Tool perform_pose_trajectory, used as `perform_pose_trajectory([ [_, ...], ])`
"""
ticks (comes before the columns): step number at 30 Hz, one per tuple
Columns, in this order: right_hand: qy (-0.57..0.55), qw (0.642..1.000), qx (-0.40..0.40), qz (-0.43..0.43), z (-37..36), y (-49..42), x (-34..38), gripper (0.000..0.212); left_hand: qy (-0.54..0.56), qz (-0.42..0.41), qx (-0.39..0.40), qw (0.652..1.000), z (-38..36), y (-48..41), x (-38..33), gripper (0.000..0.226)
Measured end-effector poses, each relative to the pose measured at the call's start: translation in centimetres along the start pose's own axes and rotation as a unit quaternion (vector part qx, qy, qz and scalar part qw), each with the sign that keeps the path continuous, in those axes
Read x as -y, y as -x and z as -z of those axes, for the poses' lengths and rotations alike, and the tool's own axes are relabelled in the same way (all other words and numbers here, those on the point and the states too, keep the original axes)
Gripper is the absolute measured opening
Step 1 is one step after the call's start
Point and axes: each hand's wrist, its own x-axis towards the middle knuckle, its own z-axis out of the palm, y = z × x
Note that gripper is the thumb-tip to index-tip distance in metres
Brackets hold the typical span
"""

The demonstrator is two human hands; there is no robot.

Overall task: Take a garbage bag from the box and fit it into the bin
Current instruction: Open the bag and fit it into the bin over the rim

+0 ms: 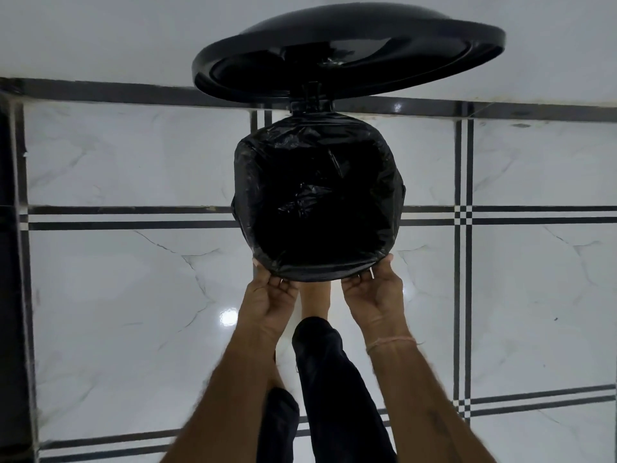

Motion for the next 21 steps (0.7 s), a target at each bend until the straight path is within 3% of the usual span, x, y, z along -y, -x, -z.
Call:
perform_pose_trajectory([
  [7,0.066,0.998,0.02,0.002,-1.4,-0.8,2.8,0.045,-0.049,0.01,-0.005,0.999,0.1,-0.6,-1.6,0.024],
  [11,0.106,0.994,0.005,0.022,-1.1,-0.7,3.2,0.043,-0.06,-0.046,-0.004,0.997,-0.8,-0.4,-2.1,0.043],
  [14,0.18,0.98,-0.034,0.071,-1.3,-0.2,3.5,0.028,-0.135,-0.098,-0.009,0.986,-1.2,-0.5,-2.8,0.038],
  [15,0.255,0.954,-0.067,0.14,-1.3,0.0,3.6,0.019,-0.156,-0.109,-0.012,0.982,-1.4,-0.4,-2.8,0.034],
  [16,0.362,0.893,-0.103,0.248,-1.3,0.3,3.7,0.013,-0.171,-0.115,-0.014,0.979,-1.4,-0.4,-2.8,0.032],
  [17,0.478,0.784,-0.119,0.379,-1.3,0.7,3.8,0.017,-0.181,-0.117,-0.013,0.977,-1.4,-0.4,-2.9,0.031],
  [18,0.561,0.659,-0.076,0.495,-1.6,1.2,3.7,0.023,-0.187,-0.116,-0.01,0.975,-1.4,-0.3,-2.9,0.031],
  [19,0.61,0.568,0.013,0.552,-2.3,1.7,3.3,0.028,-0.189,-0.115,-0.006,0.975,-1.4,-0.3,-2.9,0.032],
  [21,0.695,0.478,0.199,0.499,-4.1,2.4,1.6,0.038,-0.188,-0.114,0.001,0.975,-1.3,-0.3,-2.9,0.035],
])
